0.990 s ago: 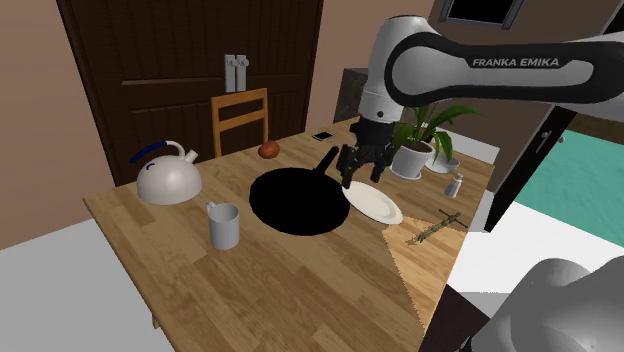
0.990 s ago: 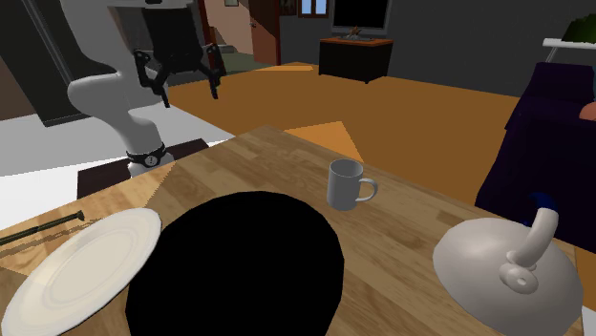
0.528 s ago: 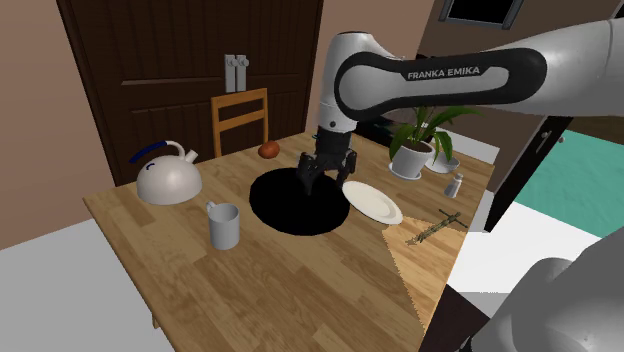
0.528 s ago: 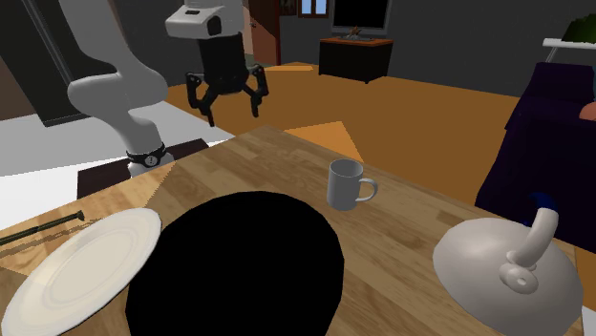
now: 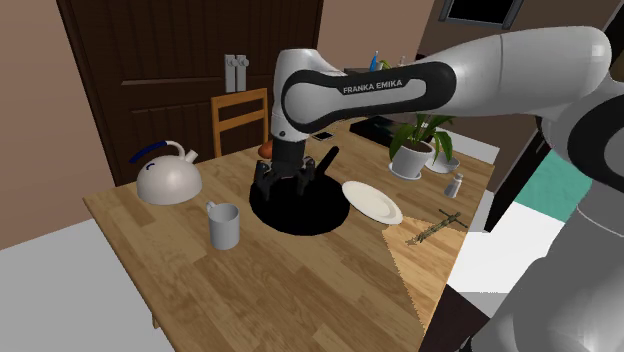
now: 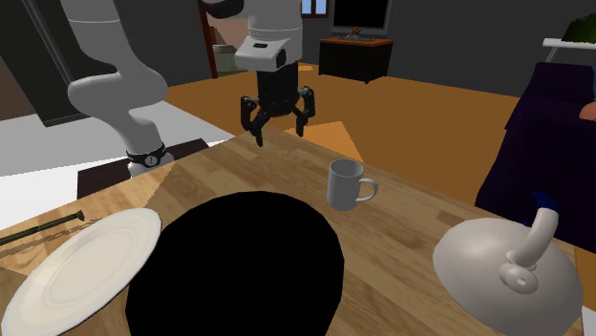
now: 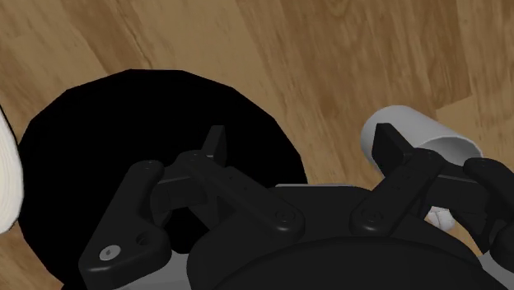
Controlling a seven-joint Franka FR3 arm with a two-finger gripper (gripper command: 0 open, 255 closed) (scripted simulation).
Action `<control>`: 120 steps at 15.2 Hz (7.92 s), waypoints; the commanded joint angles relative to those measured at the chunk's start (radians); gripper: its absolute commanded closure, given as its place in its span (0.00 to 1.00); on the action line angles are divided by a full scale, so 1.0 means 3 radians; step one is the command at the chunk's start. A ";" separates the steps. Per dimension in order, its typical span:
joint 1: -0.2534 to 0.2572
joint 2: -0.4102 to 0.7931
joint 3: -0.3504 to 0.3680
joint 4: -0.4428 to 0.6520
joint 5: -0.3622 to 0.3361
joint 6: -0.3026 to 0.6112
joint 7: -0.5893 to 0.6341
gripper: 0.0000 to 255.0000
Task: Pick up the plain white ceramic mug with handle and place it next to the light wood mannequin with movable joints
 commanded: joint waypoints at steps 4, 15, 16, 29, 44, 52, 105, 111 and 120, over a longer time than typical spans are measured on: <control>0.0167 0.0700 0.0044 0.0698 -0.0178 -0.0025 0.0306 0.00; 0.0377 0.1432 0.0015 0.1312 -0.0340 0.0072 0.0532 0.00; 0.0377 0.1441 0.0014 0.1279 -0.0343 0.0112 0.0534 0.00; 0.0378 0.1446 0.0013 0.1262 -0.0344 0.0135 0.0535 1.00; 0.0386 0.1353 0.0031 0.1570 -0.0321 -0.0262 0.0541 1.00; 0.0407 0.1338 0.0039 0.1907 -0.0316 -0.0612 0.0552 1.00; -0.1257 -0.0642 -0.1117 -0.0010 -0.0080 -0.0773 -0.2194 1.00; -0.1478 -0.0533 -0.1375 0.0121 -0.0134 -0.0801 -0.2668 1.00; -0.1834 -0.0140 -0.1735 0.0592 -0.0129 -0.0886 -0.3386 1.00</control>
